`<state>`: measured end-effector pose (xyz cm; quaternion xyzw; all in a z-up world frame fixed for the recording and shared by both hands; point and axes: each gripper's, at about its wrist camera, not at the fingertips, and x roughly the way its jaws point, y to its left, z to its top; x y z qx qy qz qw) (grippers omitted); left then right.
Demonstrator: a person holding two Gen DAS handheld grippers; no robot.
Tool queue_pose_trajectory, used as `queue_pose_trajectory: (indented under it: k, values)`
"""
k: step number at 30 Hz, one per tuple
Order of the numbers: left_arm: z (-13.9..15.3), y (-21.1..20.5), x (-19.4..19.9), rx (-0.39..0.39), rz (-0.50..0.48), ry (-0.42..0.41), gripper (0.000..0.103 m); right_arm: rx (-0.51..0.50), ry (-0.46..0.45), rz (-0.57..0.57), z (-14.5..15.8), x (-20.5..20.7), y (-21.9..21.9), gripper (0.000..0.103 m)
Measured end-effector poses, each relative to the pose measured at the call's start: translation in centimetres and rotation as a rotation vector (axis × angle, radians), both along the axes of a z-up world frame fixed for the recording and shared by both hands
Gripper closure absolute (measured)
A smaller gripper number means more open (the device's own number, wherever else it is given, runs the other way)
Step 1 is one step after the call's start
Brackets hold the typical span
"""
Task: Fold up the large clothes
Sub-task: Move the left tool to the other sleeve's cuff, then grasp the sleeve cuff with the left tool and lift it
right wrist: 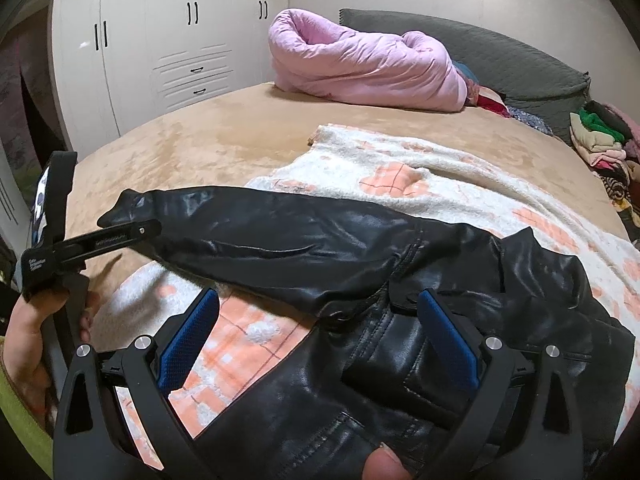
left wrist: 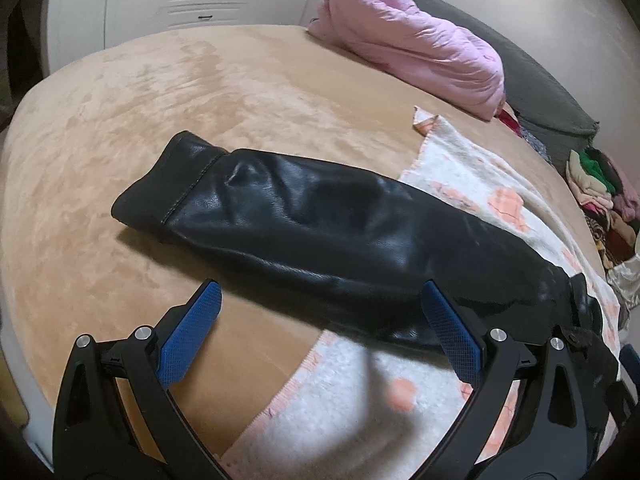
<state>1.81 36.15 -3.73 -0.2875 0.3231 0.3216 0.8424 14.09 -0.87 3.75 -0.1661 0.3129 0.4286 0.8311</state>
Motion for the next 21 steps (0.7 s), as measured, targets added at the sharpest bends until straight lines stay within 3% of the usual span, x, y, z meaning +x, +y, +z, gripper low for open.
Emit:
queue_pose_trajectory:
  k: [4,8,12,15,17,18,20,21]
  values:
    - [-0.7,1.4,0.2,0.026,0.078,0.042,0.009,0.001,0.013,-0.004,-0.3,0.1,-0.1,0.004]
    - [-1.9,4.0,-0.1,-0.052,0.133,0.017,0.009,0.008,0.027,-0.020,-0.5,0.2,-1.0,0.004]
    - [-2.4,6.1,-0.7,-0.080,0.199,-0.026,0.012,0.013,0.037,-0.044,-0.6,0.3,-2.3,0.004]
    - [-2.1,7.3,-1.0,-0.071,0.233,-0.049,0.039,0.015,0.041,-0.063,-0.7,0.4,-3.3,0.004]
    - [-2.0,7.6,-1.3,-0.073,0.239,-0.063,0.064,0.017,0.045,-0.076,-0.7,0.5,-3.8,0.004]
    - [-1.8,7.7,-1.9,-0.081,0.245,-0.093,0.069,0.022,0.047,-0.084,-0.6,0.6,-4.1,0.004]
    - [-0.9,7.4,-2.4,-0.057,0.239,-0.134,0.089,0.033,0.052,-0.098,-0.5,0.6,-4.6,0.004]
    - [0.0,7.0,-2.7,-0.033,0.224,-0.172,0.090,0.042,0.058,-0.107,-0.5,0.7,-4.9,0.004]
